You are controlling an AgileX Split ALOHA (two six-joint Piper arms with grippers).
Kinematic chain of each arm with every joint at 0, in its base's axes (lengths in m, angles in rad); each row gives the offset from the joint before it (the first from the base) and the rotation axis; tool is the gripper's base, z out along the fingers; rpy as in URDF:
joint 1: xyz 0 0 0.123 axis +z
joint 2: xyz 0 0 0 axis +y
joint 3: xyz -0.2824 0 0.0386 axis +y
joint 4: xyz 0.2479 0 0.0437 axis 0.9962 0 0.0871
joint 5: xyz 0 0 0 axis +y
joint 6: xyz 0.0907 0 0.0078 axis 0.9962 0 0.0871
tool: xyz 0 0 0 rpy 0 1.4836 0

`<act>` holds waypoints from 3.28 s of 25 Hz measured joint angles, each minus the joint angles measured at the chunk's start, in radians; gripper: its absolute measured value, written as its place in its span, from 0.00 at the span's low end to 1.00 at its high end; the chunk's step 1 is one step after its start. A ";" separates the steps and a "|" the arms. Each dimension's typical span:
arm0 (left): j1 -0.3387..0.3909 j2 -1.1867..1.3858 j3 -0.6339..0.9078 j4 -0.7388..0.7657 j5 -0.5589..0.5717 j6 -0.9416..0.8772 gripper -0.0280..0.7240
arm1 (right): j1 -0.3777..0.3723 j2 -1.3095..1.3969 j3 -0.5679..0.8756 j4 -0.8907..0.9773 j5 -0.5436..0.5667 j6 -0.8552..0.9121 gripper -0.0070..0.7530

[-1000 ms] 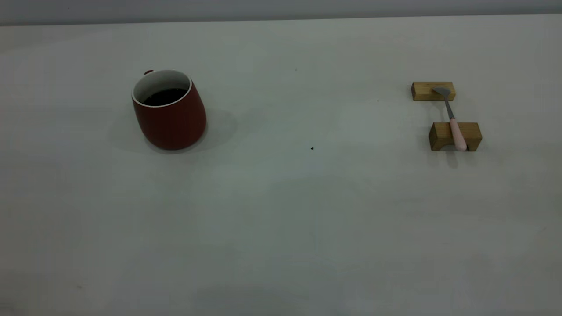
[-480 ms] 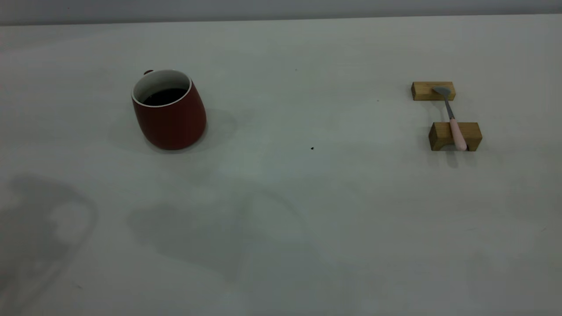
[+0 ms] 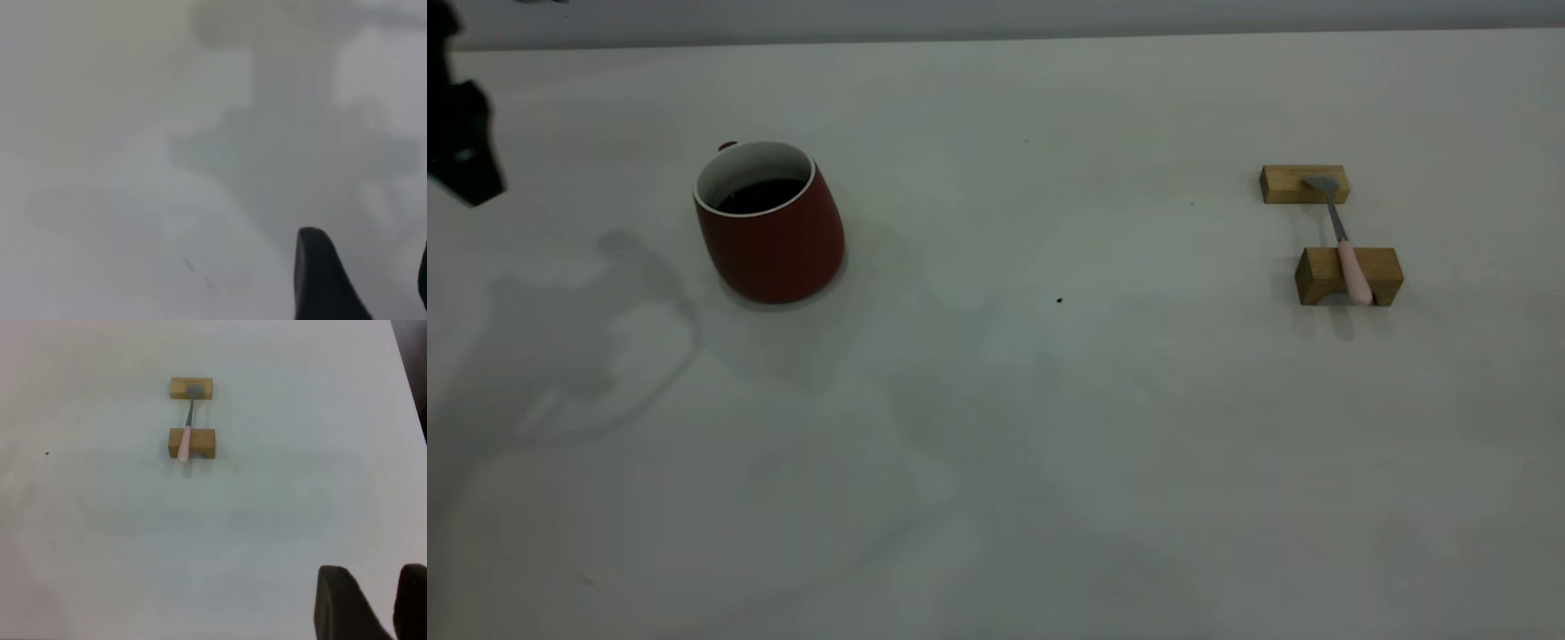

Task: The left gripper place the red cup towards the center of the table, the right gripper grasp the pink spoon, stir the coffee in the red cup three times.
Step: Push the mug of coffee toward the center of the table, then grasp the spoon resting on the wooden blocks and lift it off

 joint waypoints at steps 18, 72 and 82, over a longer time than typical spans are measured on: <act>-0.064 0.424 -0.424 -0.288 0.165 0.737 0.60 | 0.000 0.000 0.000 -0.001 0.000 0.000 0.32; -0.317 -0.160 -0.444 -0.186 0.526 -0.076 0.51 | 0.000 0.000 0.000 -0.007 0.000 0.000 0.32; -0.317 -0.642 -0.417 -0.121 0.681 -0.472 0.51 | 0.000 0.000 0.000 -0.008 0.000 0.000 0.32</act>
